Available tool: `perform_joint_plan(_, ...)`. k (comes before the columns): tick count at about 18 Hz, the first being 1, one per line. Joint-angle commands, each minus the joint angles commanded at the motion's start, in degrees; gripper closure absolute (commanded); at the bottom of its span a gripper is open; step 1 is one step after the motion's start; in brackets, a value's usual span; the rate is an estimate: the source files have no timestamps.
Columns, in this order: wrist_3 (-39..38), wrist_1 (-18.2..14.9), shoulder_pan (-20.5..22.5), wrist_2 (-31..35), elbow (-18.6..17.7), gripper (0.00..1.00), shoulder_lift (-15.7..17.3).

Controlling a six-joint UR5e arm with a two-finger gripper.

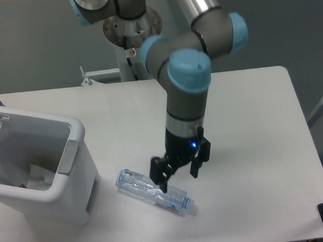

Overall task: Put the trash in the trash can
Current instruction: 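Move the gripper to the cap end of the water bottle, then lower the gripper and close it on the bottle cap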

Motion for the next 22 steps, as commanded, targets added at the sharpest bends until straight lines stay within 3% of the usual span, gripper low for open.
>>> perform_joint_plan(8,-13.0,0.4,-0.2,1.4,1.4,0.08,-4.1)
perform_joint_plan(22,-15.7,0.4,-1.5,8.8,5.4,0.07,-12.7)
